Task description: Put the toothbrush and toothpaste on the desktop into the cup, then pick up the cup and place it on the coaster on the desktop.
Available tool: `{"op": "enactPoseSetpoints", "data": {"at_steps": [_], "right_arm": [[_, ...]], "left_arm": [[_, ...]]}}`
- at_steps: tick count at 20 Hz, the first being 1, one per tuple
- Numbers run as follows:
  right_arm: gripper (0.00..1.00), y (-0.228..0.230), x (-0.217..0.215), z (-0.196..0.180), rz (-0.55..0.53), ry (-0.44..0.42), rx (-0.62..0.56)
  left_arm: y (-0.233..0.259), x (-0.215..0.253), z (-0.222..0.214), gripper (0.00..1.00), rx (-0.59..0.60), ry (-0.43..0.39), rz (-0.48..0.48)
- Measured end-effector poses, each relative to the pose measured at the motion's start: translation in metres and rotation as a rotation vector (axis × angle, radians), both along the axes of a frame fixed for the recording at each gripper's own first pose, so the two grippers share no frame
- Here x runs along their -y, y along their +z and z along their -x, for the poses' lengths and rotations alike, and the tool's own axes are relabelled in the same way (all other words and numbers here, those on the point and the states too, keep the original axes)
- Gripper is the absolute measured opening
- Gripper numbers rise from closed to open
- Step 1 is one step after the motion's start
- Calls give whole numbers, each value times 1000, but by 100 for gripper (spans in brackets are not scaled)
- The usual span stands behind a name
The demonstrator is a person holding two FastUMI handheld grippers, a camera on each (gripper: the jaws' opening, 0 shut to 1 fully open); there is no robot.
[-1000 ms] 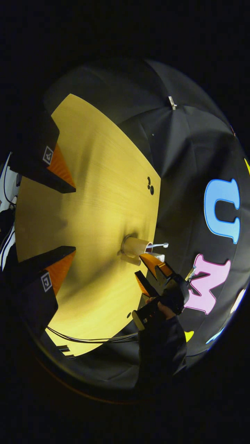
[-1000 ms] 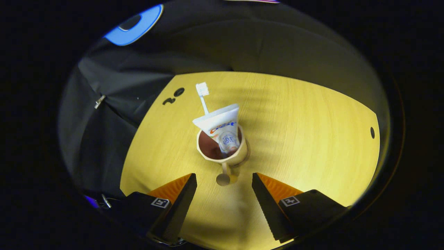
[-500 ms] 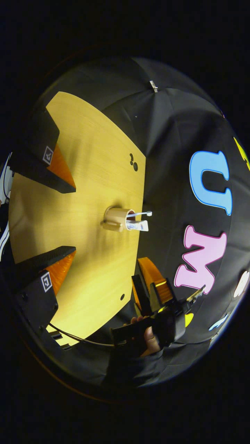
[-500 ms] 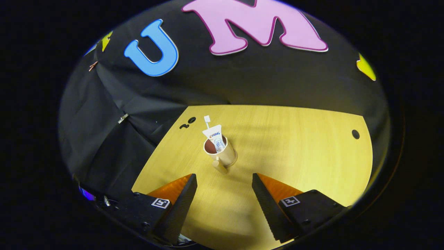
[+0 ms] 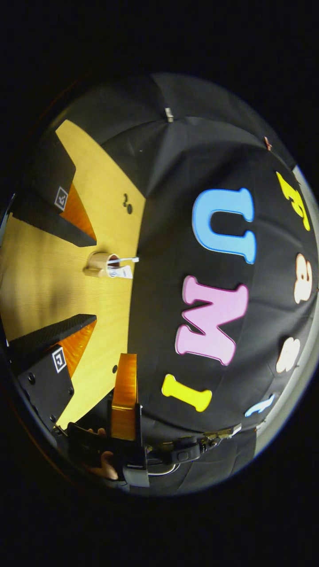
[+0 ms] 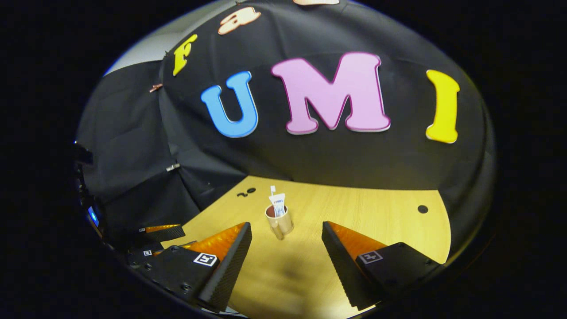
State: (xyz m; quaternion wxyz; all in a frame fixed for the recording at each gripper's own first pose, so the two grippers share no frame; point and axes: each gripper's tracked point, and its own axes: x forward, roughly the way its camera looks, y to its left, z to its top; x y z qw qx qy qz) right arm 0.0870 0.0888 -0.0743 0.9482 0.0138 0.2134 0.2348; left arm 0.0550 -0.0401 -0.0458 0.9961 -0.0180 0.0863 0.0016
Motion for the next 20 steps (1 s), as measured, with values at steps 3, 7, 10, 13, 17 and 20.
{"op": "enactPoseSetpoints", "data": {"at_steps": [3,7,10,13,17,20], "right_arm": [[98,40,2,34,-16,-78,162],[98,57,1,83,-20,-177,257],[98,50,2,113,10,-228,256],[98,47,-7,137,9,-238,250],[98,47,-25,162,4,-214,258],[98,44,-32,176,3,-206,261]], "left_arm": [[25,7,28,95,58,-54,-29],[37,3,73,100,116,-101,-85],[35,-6,104,95,136,-109,-98],[30,-15,128,95,139,-111,-89],[22,-23,152,95,147,-119,-78],[14,-25,164,95,144,-123,-68]]}}
